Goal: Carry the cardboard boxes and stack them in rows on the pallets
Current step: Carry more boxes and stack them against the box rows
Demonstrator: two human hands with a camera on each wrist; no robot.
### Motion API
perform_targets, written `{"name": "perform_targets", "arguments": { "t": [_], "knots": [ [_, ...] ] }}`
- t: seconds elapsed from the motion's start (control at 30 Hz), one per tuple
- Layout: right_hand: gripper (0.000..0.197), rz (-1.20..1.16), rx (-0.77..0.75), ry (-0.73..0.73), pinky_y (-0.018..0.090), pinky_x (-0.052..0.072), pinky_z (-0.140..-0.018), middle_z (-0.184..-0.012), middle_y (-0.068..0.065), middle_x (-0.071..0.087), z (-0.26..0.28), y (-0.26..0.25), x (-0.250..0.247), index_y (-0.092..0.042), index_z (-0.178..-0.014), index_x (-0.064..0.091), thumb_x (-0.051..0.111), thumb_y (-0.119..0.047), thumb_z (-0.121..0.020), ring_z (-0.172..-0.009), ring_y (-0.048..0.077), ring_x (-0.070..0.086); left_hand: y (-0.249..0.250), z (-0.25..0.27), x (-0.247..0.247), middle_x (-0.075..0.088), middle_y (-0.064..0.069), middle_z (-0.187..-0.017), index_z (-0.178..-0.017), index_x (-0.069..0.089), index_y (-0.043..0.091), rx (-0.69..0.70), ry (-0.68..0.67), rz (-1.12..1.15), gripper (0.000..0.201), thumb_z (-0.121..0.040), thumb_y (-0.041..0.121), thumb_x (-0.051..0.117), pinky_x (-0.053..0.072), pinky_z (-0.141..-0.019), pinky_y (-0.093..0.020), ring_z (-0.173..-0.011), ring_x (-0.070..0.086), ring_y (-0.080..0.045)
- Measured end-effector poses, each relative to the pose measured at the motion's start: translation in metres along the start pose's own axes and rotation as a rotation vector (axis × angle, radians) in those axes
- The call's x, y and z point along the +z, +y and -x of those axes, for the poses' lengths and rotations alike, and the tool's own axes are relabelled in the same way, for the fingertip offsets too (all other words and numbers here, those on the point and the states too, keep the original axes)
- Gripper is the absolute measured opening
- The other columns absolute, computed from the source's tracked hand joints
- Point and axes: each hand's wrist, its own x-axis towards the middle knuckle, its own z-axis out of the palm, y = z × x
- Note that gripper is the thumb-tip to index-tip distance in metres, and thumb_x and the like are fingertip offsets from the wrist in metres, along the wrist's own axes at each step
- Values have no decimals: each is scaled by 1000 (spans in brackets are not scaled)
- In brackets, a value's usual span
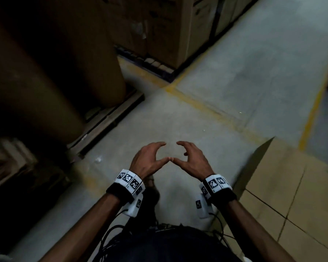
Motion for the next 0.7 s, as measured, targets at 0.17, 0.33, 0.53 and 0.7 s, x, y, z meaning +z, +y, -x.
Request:
{"name": "perform_targets", "arguments": {
  "t": [0.17,0.33,0.53,0.7],
  "knots": [
    [73,-82,134,95,37,56,-90,-126,-3,68,-109,9,-49,-42,-146,41,71,-64,-84,-105,13,67,0,-154,-23,56,4,-149,-146,53,31,128,-82,-2,68,-87,63,65,44,-111,-39,-136,52,-17],
    [71,-84,247,236,37,57,-88,-120,-5,70,-205,18,-113,-45,-146,39,69,-66,-85,-100,10,68,36,-307,-52,55,3,-150,-148,51,30,273,-165,-3,66,-90,56,69,43,-112,-35,-136,51,-17],
    [70,-119,390,399,41,58,-88,-118,-8,70,-284,62,-174,-46,-145,39,69,-65,-85,-99,9,68,92,-456,-42,55,5,-150,-149,48,31,487,-277,-80,67,-90,59,65,45,-109,-38,-135,53,-16],
    [71,-185,497,489,41,58,-87,-116,-10,70,-340,120,-226,-50,-143,38,67,-70,-81,-98,7,68,146,-564,-12,54,5,-150,-150,46,32,597,-365,-144,67,-91,60,62,45,-108,-40,-135,52,-18]
  ]
}}
